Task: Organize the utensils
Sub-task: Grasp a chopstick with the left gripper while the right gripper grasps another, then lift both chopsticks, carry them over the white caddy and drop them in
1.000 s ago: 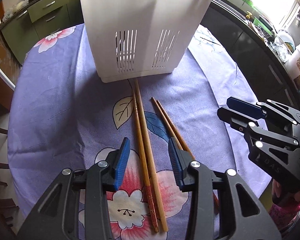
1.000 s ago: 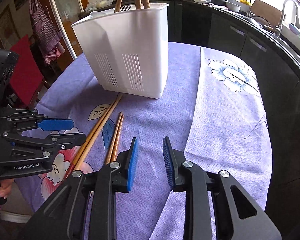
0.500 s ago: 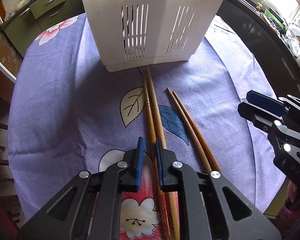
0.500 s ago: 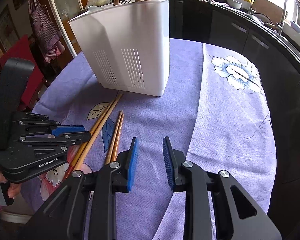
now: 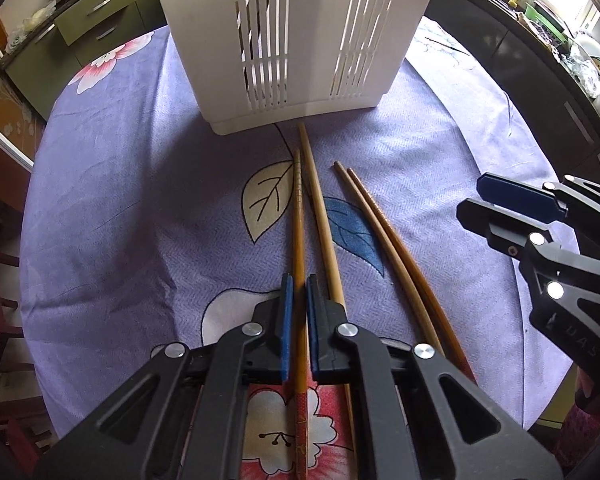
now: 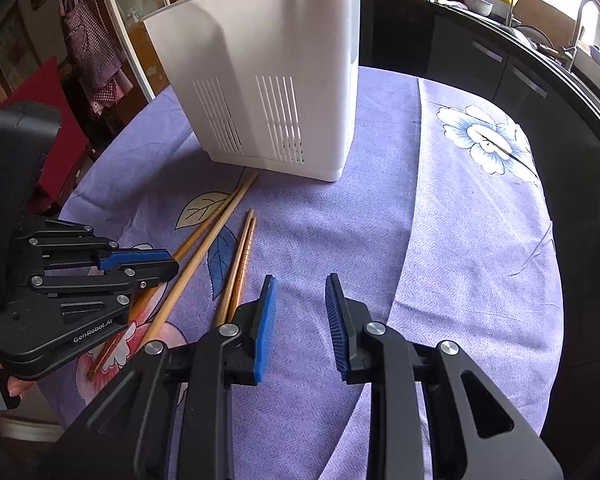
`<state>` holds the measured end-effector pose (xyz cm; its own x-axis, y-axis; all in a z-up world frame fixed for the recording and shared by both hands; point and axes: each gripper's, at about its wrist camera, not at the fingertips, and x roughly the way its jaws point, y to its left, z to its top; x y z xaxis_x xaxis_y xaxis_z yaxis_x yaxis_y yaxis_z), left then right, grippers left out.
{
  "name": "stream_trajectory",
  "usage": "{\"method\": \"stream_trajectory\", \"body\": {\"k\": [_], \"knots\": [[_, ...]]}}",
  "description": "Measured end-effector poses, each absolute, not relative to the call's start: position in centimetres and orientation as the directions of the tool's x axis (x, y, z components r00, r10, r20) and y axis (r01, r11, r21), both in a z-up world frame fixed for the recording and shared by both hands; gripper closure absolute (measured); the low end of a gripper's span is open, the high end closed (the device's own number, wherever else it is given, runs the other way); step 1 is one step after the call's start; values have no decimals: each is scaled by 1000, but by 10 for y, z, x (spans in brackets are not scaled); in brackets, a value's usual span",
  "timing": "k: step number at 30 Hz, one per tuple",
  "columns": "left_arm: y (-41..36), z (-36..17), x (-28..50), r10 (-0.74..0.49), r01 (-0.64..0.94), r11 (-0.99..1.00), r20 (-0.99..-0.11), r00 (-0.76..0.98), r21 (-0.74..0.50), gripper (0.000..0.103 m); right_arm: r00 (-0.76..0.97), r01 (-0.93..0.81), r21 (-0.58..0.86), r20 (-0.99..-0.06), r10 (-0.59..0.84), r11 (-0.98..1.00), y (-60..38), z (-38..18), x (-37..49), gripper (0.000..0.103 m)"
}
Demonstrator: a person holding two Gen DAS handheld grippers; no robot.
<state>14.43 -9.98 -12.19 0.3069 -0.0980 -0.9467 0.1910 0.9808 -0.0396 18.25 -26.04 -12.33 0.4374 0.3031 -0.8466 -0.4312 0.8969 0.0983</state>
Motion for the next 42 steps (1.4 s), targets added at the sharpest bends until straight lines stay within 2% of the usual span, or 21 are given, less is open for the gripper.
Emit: {"method": "stream_trajectory", "body": {"k": [15,23,29,32,42], "knots": [[-82,-100,137,-117,181,982,-926,359,-54,96,360,-478,128,-874,326,869,-235,-141,184,78],[-76,-96,135,-127,183,981,-921,368,-63,96,373,-447,62,-894,249,892,-236,-146,188,78],[-76,-94,135,-132,188,980,-919,372,-64,96,354,-492,40,-904,241,870,-224,-146,181,78],[-76,-92,132,-133,190,980,-917,377,-64,96,361,-481,12,-908,210,877,-222,-144,184,83],[-75,-89,129,-133,195,979,-914,382,-61,96,323,-501,15,-924,203,865,-208,-152,191,84]]}}
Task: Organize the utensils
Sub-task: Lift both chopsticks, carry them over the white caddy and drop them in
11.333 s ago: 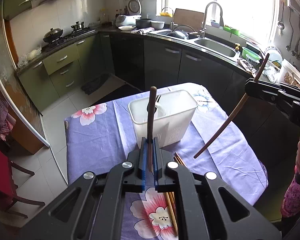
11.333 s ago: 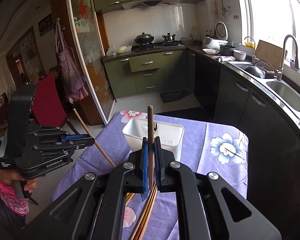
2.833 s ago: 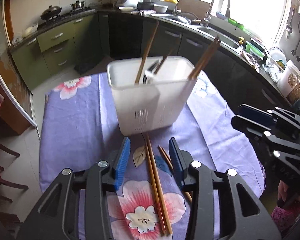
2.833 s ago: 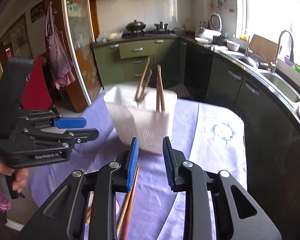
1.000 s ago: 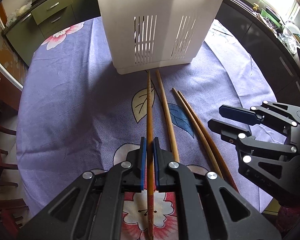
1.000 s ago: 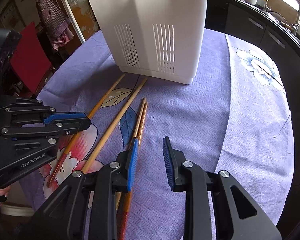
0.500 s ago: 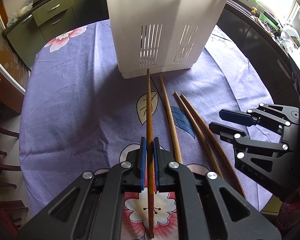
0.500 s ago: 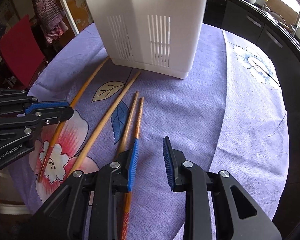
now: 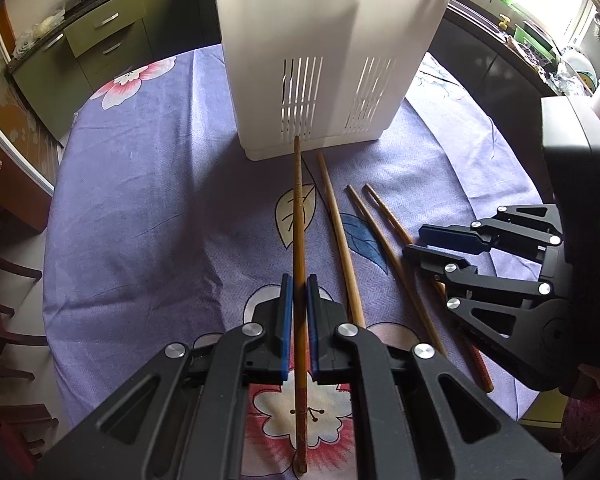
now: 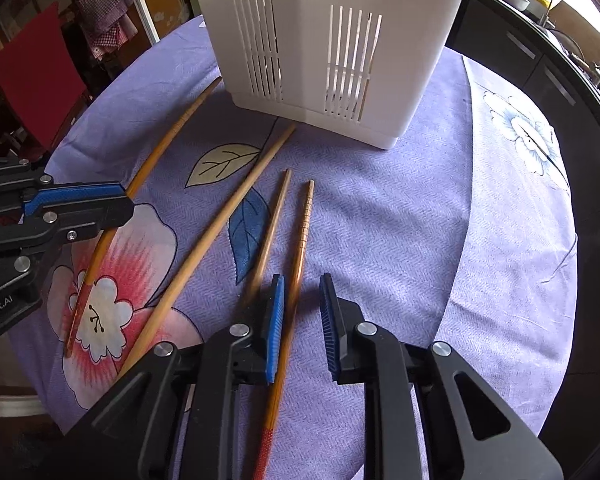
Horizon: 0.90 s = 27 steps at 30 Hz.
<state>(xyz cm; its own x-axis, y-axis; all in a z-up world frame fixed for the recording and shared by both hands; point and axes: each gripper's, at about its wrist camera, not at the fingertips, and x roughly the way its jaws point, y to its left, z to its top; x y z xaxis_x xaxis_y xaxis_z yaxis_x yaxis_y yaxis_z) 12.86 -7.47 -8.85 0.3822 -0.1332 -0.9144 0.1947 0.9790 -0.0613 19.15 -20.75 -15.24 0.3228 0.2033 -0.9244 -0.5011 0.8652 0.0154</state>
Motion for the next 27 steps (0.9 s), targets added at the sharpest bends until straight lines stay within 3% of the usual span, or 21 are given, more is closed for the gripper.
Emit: {"method": "stream_trajectory", "body": {"k": [6,15,27], "knots": [[-72,-86,126,-135,193,979,-912,388,-63,96,313,-516,26,-925,217,856,-199,-154,198,96],[-63,-68,120,-145,188,980,-893,426,-70,96,432,-475,92,-842,323,875,-236,-98,181,96],[-56,10,104,-176,214,975,-806,566,-63,96,598,-456,116,-695,400,882,-284,2,151,96]]}}
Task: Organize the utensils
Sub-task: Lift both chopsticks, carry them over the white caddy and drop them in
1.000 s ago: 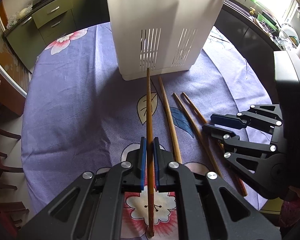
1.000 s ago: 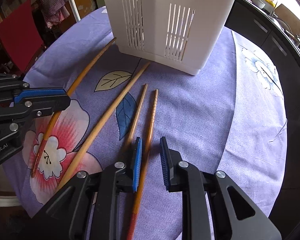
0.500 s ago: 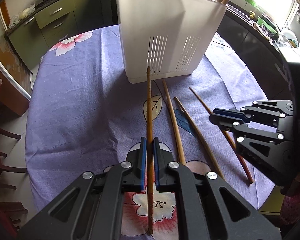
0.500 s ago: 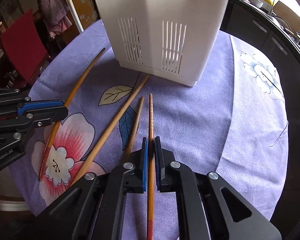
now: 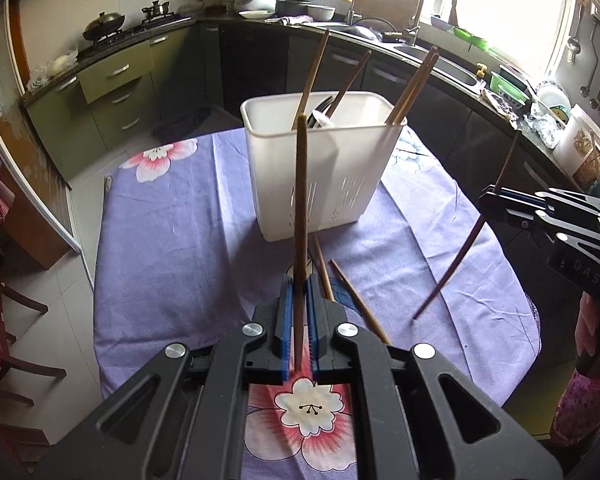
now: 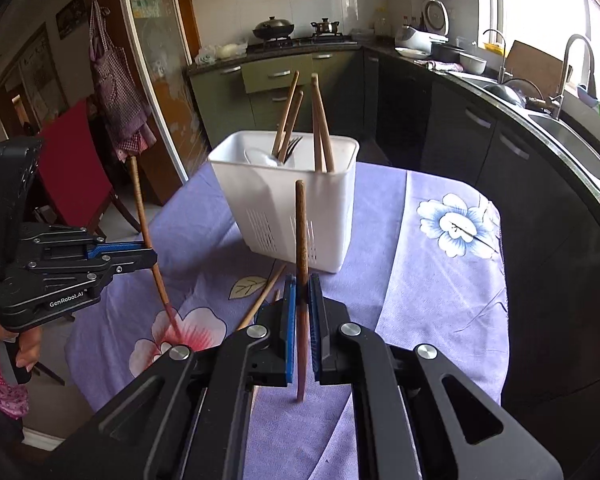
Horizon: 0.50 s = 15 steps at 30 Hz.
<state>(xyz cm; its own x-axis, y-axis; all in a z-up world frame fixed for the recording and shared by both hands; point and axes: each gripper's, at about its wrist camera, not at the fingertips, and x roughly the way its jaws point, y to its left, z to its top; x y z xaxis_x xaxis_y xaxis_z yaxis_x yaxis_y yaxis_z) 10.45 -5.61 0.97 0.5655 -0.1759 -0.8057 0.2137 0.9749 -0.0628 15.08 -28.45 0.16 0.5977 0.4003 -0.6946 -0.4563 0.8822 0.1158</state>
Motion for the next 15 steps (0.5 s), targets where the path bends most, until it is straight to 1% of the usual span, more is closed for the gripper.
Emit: {"method": "stream_trajectory", "body": {"k": [6,15], "knots": [[-58,42,109,-184,220,974,-771,610,-58,96,634,-466,114,-649,421,877,-277,39,151,96],[-63,105,122,-193,233,972,-695,692,-38,96,674,-509,100,-572,468,855,-249,113,157,96]]}}
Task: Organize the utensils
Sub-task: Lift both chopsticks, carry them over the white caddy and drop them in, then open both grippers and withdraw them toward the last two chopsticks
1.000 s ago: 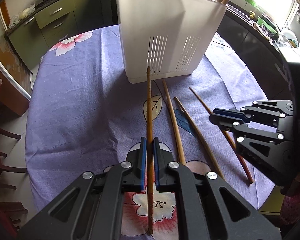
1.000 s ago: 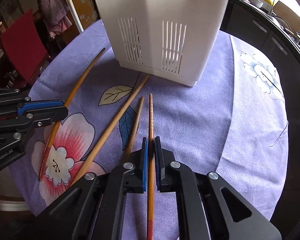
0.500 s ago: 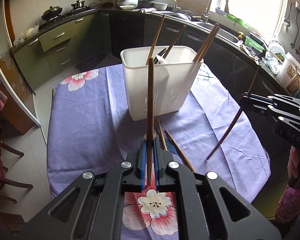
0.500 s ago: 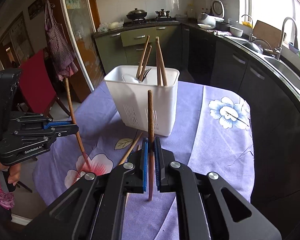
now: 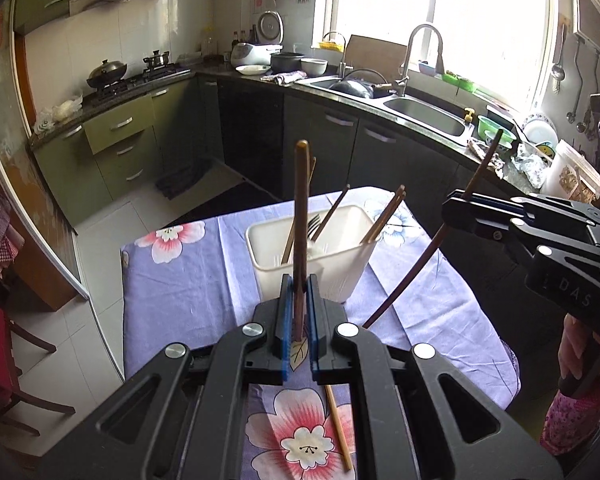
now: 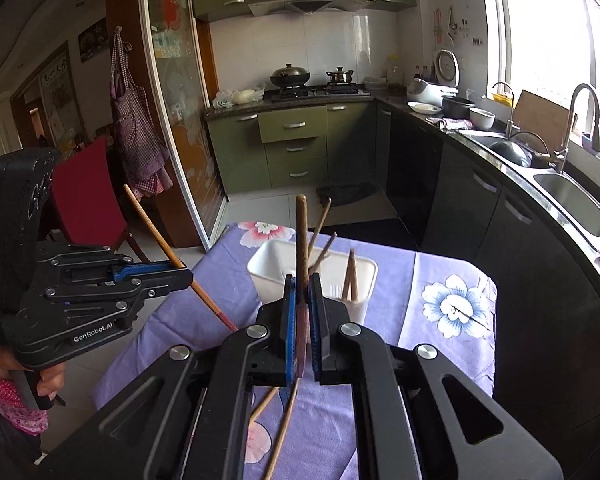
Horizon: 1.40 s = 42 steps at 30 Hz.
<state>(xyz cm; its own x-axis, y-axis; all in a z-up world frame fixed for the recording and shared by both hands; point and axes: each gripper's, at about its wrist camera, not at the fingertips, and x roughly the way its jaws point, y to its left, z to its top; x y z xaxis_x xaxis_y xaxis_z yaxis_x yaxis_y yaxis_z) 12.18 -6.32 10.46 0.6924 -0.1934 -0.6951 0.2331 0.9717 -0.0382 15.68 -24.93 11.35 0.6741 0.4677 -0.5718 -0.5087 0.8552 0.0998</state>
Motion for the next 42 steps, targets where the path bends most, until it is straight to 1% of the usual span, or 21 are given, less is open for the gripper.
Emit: {"method": "stream_trajectory", "body": {"k": [8,10,12,15,20,22,26,27,31,32,33,34,35,38,41,42], "knots": [[-69,166,137,-197,228,973,-591,782,-22,96,745,-492,88,-472,471,866,-239,175,179,96],[-72,174,144,-189,222,975,-569,800,-13,96,761,-475,78,-464,454,876,-236,182,191,96],[-75,175,156,-174,210,978,-568,804,-3,96,769,-456,60,-476,427,888,-233,181,205,96],[-79,160,178,-158,200,980,-602,783,3,96,755,-439,51,-520,399,897,-226,167,230,96],[-80,116,207,-125,176,984,-692,711,3,96,713,-428,46,-597,369,903,-222,125,255,96],[-80,99,214,-111,173,985,-726,679,11,96,696,-428,47,-620,363,902,-221,109,261,96],[-81,75,216,-101,175,984,-768,633,15,96,671,-437,49,-647,362,898,-221,83,270,96],[-81,71,217,-101,175,984,-776,623,13,95,668,-438,48,-652,360,898,-220,80,271,96],[-79,73,208,-93,178,984,-774,627,25,82,676,-448,51,-634,376,893,-223,86,261,95],[-79,75,206,-95,179,984,-770,631,26,81,684,-449,47,-625,377,892,-224,89,257,91],[-80,79,202,-92,177,984,-765,637,29,76,691,-450,42,-616,378,892,-226,94,252,88],[-81,83,199,-88,173,984,-759,645,34,71,698,-452,41,-607,381,891,-226,99,248,88],[-81,87,196,-87,171,985,-752,653,35,69,704,-454,40,-596,386,890,-228,104,241,88],[-81,96,182,-98,178,984,-739,666,29,69,726,-468,39,-552,410,883,-237,120,214,87],[-81,97,164,-111,195,980,-738,666,29,68,736,-481,29,-529,421,876,-247,124,182,83],[-80,92,157,-118,200,980,-743,659,22,64,732,-484,27,-534,422,874,-252,119,173,80]]}}
